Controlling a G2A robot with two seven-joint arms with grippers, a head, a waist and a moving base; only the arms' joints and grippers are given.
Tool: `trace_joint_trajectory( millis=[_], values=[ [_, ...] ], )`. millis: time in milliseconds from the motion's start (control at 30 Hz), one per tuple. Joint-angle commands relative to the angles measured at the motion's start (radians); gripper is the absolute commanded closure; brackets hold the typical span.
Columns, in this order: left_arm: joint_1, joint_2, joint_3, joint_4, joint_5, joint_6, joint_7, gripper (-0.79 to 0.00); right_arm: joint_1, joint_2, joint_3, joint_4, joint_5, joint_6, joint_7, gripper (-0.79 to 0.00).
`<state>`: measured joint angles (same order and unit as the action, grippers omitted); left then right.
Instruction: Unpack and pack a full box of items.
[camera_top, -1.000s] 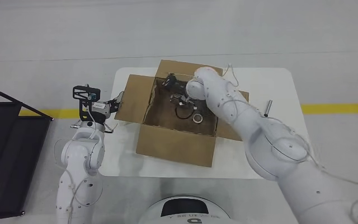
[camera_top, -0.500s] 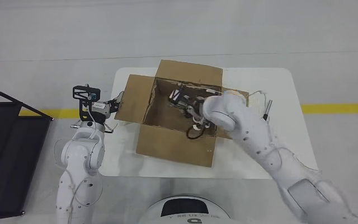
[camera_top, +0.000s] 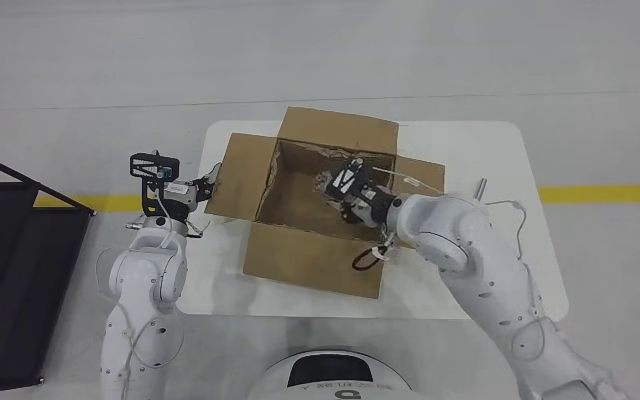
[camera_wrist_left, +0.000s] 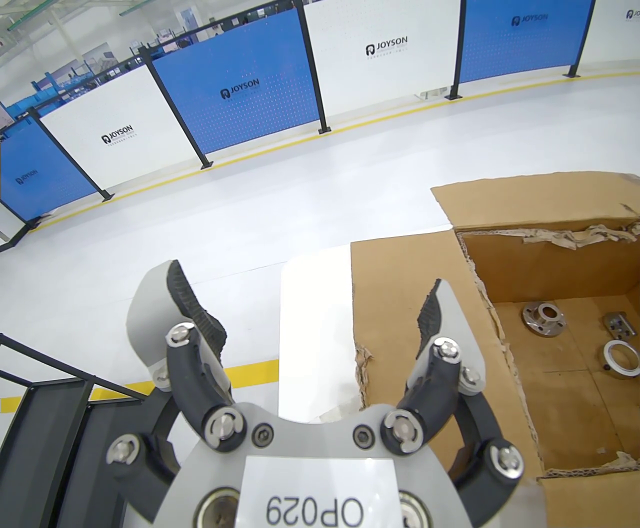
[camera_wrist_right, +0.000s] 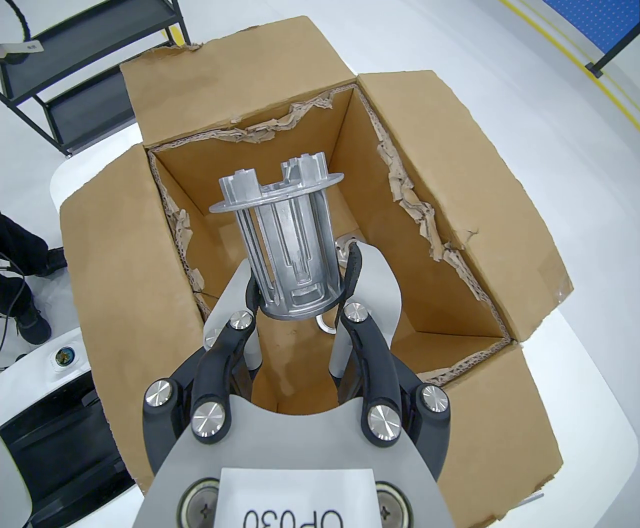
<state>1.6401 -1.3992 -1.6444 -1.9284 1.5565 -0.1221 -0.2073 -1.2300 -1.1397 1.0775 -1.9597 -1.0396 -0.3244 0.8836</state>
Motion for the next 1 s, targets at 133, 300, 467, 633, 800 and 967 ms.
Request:
trace_joint_trajectory(
  millis=[133,300,467,633,800,967],
  values=[
    [0.0,0.0,0.0,0.0,0.0,0.0,0.0,-0.785,-0.093,0.025,0.206,-0.037,0.115,-0.01,-0.067,0.0],
    [0.0,0.0,0.0,0.0,0.0,0.0,0.0,-0.785,-0.26,0.052,0.485,-0.029,0.32,-0.104,-0.154,0.0],
    [0.0,0.0,0.0,0.0,0.0,0.0,0.0,-0.785,-0.408,0.067,0.697,0.063,0.48,-0.216,-0.22,0.0],
    [0.0,0.0,0.0,0.0,0.0,0.0,0.0,-0.785,-0.472,0.074,0.786,0.131,0.561,-0.23,-0.225,0.0],
    [0.0,0.0,0.0,0.0,0.0,0.0,0.0,-0.785,-0.47,0.078,0.802,0.149,0.596,-0.205,-0.189,0.0],
    [0.0,0.0,0.0,0.0,0.0,0.0,0.0,-0.785,-0.47,0.078,0.802,0.149,0.596,-0.205,-0.189,0.0]
  ],
)
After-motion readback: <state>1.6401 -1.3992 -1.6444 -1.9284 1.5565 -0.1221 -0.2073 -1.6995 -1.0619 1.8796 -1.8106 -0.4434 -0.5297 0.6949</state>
